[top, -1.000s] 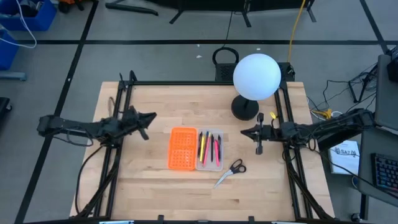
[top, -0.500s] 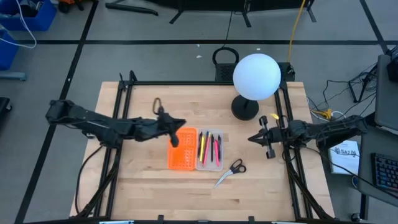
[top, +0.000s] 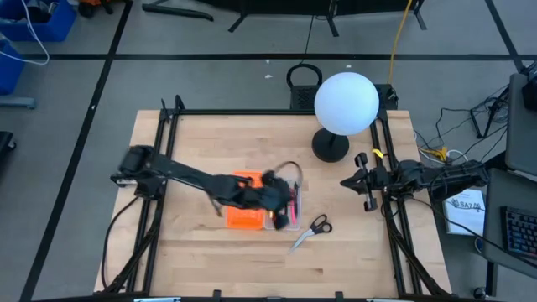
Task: Pick & place school supplies into a supply box
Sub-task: Put the black scissors into the orange supply box
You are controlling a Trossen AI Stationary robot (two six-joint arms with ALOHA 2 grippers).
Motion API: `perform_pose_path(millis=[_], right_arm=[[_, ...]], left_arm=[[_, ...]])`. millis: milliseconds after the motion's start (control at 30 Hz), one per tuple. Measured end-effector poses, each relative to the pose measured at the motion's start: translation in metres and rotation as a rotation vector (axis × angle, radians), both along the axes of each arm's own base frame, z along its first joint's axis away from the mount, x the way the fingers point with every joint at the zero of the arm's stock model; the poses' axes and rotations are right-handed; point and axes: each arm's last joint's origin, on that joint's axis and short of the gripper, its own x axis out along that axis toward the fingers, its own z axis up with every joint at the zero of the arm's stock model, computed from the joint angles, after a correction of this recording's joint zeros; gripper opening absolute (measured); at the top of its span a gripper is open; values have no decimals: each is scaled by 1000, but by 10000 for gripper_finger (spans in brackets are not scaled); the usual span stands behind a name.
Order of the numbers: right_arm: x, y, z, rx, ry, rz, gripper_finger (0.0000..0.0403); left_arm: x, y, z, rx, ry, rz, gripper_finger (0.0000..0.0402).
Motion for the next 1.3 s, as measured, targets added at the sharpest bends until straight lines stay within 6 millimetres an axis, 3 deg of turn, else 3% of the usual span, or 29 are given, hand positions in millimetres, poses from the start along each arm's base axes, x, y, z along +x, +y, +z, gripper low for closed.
perform_pose_path(millis=[200,300,500,700,967,1100,1300], right_arm=[[0,0,2,8,-20,2,0],[0,0,2,24,-21,5,0],[-1,0,3,-30,-37,-4,0],[0,0,3,-71,-35,-10,0],[0,0,3,-75,-36,-12,0],[0,0,0,-62,-10,-9,0],[1,0,-4,-40,38,-4,0]], left_arm=[[60,-14,5,-39,-12,-28,12],[81,-18,-1,-37,57,-41,44],[112,-17,-36,-94,181,-2,138],[130,-15,-70,-158,241,-26,209],[133,-13,-76,-126,260,-63,223],[117,-15,-49,32,316,-124,204],[65,-34,45,254,240,-94,84]])
